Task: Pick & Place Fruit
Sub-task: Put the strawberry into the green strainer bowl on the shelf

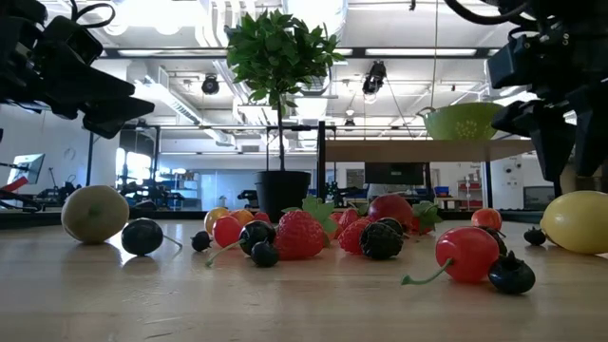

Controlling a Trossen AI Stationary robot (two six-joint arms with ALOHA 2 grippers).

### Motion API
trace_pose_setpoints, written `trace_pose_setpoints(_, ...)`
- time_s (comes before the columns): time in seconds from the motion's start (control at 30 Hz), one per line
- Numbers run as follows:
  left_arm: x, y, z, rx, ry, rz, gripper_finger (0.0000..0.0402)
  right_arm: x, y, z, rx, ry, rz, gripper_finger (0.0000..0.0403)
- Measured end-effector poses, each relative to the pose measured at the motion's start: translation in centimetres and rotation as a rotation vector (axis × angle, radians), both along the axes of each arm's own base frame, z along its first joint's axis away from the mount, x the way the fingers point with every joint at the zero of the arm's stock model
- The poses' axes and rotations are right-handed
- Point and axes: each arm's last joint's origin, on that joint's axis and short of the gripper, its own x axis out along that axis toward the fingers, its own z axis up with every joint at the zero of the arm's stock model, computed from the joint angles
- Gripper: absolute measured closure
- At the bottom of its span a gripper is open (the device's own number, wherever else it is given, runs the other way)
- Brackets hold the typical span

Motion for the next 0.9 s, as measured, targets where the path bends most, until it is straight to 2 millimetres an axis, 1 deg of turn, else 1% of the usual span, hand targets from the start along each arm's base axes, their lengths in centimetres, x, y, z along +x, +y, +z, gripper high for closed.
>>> trace_pose_setpoints(0.2,0.0,0.0,0.0,0.0,0.0,0.0,0.0172,-0.1,0.0,-0.4,-0.012,-0.008,0.044,0.0218)
trace_pose_setpoints(0.37,0.0,0.0,0.0,0.0,0.001,0.0,0.0172,-0.3,-0.1,-1.2,-0.016,-0.01,0.059,0.0211)
trace_pose_setpoints(0.5,0.0,0.0,0.0,0.0,0.0,0.0,0.0172,-0.5,-0.2,-1.8,-0.015,-0.013,0.058,0.0215)
trace_pose_setpoints(0.77,0.0,0.0,0.0,0.0,0.0,0.0,0.0172,-0.3,-0.1,-2.2,-0.006,-0.061,0.072,0.0229)
trace_pose_setpoints(0.9,0.0,0.0,0.0,0.0,0.001,0.0,0.0172,-0.3,-0.1,-2.6,-0.007,-0.068,0.083,0.023)
